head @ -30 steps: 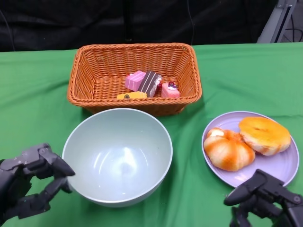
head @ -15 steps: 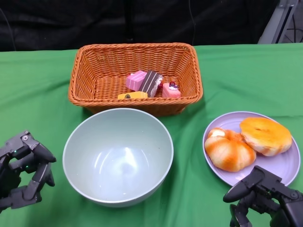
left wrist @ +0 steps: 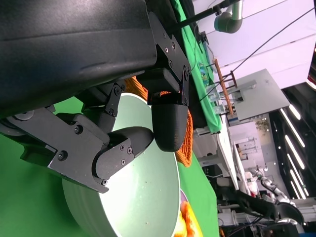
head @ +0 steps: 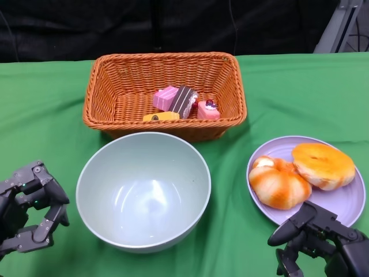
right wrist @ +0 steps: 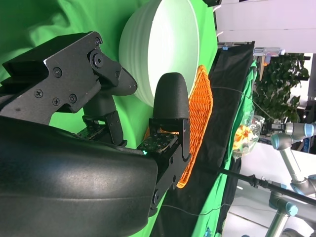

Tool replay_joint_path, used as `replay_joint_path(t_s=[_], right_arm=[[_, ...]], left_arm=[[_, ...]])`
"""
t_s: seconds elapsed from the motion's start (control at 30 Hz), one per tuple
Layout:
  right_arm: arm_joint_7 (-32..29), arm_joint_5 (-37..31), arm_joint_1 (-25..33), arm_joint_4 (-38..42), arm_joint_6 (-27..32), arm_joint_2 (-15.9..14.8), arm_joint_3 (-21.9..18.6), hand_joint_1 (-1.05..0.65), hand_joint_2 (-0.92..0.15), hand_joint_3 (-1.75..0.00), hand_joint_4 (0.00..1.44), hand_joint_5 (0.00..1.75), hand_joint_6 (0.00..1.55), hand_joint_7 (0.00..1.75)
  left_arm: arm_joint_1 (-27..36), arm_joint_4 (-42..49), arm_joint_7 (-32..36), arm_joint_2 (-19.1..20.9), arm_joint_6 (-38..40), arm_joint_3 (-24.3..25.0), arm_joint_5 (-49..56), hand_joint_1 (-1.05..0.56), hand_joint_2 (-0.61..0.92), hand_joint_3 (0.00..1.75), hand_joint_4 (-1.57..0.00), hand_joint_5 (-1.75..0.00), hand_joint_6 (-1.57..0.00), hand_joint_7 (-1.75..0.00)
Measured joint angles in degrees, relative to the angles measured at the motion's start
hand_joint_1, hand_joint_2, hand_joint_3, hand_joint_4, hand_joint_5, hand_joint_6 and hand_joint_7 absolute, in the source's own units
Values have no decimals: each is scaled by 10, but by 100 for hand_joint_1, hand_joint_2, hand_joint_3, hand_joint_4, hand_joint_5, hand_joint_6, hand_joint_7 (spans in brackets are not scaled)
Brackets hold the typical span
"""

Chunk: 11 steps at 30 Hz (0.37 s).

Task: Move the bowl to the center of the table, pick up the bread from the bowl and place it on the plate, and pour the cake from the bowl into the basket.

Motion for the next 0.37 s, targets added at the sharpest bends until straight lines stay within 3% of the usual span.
replay_joint_path(t_s=[0.37], right_arm=[[0, -2, 0, 4, -2, -1, 0, 4, -56, -102, 64, 165, 60, 137]], left_arm=[[0, 0, 0, 0, -1, 1, 14, -15, 63, 96, -70, -171, -66, -149]])
